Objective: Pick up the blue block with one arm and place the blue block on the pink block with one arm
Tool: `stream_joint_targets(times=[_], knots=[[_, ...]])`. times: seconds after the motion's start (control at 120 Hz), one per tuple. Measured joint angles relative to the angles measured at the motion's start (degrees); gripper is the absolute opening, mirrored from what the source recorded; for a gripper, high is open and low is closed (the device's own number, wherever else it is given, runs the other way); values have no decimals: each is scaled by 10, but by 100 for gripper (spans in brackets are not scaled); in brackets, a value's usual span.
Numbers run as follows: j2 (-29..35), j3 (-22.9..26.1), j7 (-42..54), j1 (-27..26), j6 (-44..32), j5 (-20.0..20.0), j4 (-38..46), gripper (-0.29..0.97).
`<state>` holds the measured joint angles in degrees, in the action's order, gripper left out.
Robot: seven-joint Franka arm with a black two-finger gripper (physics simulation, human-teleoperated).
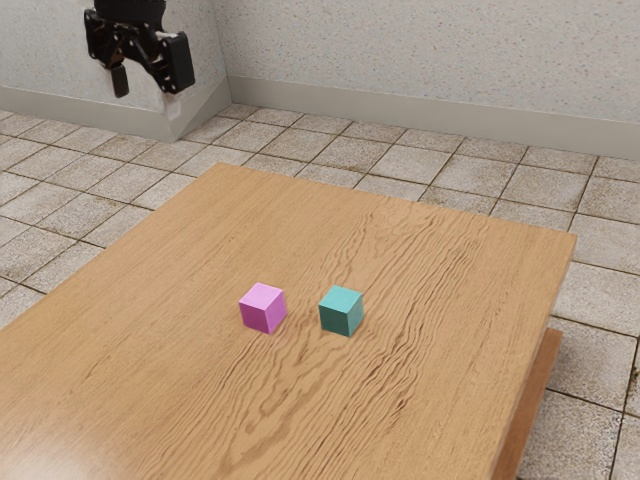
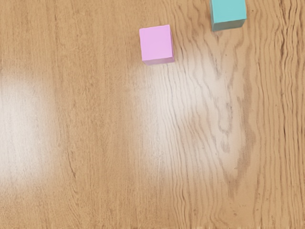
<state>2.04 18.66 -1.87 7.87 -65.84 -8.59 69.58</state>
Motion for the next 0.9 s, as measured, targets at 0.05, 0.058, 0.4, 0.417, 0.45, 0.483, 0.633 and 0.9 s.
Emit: stream_joint_targets(times=[0.05, 0.058, 0.4, 0.417, 0.45, 0.483, 0.633, 0.9], knots=[[-9, 5, -1, 3, 0, 2, 0, 68], [-10, 5, -1, 3, 0, 2, 0, 68], [-12, 4, -9, 3, -49, 28, 174, 68], [-12, 8, -9, 6, -58, 28, 187, 68], [-12, 13, -10, 10, -79, 28, 212, 68], [-15, 19, -11, 14, -101, 28, 235, 68], [-44, 41, -15, 19, -214, 31, 309, 68], [-94, 52, -37, -32, -350, 59, 352, 68]])
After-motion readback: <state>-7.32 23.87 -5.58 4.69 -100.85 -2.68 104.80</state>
